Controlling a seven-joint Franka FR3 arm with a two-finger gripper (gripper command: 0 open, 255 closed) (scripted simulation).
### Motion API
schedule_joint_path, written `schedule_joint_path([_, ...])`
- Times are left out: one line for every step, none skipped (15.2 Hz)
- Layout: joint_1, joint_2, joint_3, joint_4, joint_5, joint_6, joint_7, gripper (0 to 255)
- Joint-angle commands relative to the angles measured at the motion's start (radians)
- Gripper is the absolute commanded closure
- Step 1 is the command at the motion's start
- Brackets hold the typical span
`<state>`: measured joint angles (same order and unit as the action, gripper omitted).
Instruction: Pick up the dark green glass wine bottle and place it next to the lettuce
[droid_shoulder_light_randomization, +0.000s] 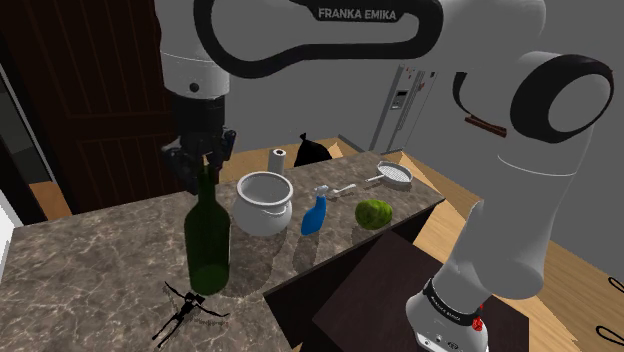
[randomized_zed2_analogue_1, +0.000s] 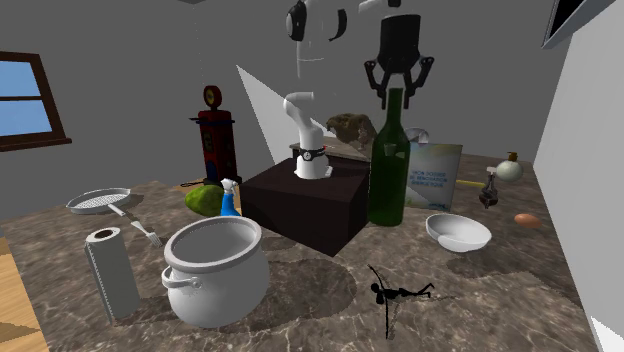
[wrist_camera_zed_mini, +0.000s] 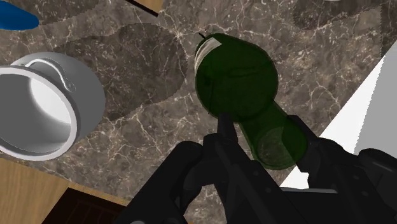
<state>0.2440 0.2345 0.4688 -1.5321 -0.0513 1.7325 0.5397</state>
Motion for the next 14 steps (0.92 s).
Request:
schedule_joint_path([0.003,0.001,0.001,0.030,0.000,-0.029,0.003,255])
schedule_joint_path([0.004,0.002,0.002,0.045,-0.001,-0.043,0.003,255])
schedule_joint_path([0.004,0.002,0.002,0.049,-0.001,-0.046,0.003,255])
schedule_joint_path([-0.015,-0.026,-0.004,0.023,0.013,-0.047,-0.020,255])
schedule_joint_path([-0.033,-0.054,-0.010,-0.001,0.026,-0.049,-0.044,255])
schedule_joint_path([-0.050,-0.081,-0.017,-0.024,0.039,-0.052,-0.068,255])
schedule_joint_path([-0.067,-0.107,-0.026,-0.044,0.050,-0.055,-0.093,255])
schedule_joint_path([-0.082,-0.132,-0.035,-0.063,0.062,-0.059,-0.118,255])
schedule_joint_path([-0.098,-0.156,-0.044,-0.081,0.072,-0.065,-0.143,255])
schedule_joint_path([-0.112,-0.179,-0.054,-0.097,0.082,-0.070,-0.167,255])
schedule_joint_path([-0.126,-0.201,-0.065,-0.111,0.090,-0.077,-0.192,255])
schedule_joint_path([-0.139,-0.221,-0.077,-0.125,0.098,-0.084,-0.217,255])
schedule_joint_path([-0.151,-0.241,-0.089,-0.136,0.105,-0.091,-0.242,255])
schedule_joint_path([-0.163,-0.259,-0.101,-0.147,0.111,-0.099,-0.267,255])
